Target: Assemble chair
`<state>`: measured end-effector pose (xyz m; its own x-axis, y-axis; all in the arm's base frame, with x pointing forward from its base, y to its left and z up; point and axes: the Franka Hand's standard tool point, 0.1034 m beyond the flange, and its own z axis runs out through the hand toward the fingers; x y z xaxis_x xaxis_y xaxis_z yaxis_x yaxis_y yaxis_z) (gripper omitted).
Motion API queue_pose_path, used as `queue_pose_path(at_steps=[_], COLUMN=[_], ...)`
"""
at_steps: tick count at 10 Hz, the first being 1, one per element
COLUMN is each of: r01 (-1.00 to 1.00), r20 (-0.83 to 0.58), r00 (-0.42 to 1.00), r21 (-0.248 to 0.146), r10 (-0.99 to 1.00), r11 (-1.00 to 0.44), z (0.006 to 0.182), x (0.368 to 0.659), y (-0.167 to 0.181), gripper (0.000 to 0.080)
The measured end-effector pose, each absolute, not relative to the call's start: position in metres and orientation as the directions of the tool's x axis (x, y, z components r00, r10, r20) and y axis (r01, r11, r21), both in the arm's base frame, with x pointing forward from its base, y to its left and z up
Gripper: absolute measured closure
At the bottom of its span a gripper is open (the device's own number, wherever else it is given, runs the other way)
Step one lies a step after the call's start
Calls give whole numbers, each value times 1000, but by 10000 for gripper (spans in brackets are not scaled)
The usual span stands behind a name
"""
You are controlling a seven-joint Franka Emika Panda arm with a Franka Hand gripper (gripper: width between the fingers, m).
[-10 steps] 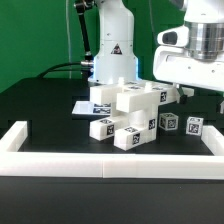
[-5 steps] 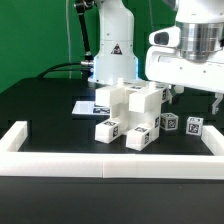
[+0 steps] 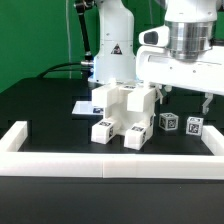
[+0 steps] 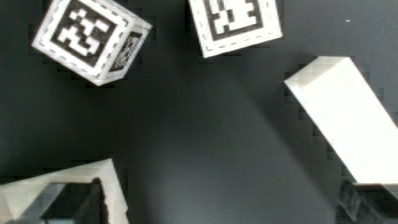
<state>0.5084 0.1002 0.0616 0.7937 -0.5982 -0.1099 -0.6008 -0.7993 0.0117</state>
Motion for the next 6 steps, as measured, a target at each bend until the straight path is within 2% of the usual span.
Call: queue_pose_path(at_steps=[4,6], r01=[-602,-609], r20=[-109,-109], r00=[793,788], r21=[10,9], r10=[-599,-606], r11=[-798,-793], z=[62,63], x=[511,512], y=[85,91], gripper=[151,151])
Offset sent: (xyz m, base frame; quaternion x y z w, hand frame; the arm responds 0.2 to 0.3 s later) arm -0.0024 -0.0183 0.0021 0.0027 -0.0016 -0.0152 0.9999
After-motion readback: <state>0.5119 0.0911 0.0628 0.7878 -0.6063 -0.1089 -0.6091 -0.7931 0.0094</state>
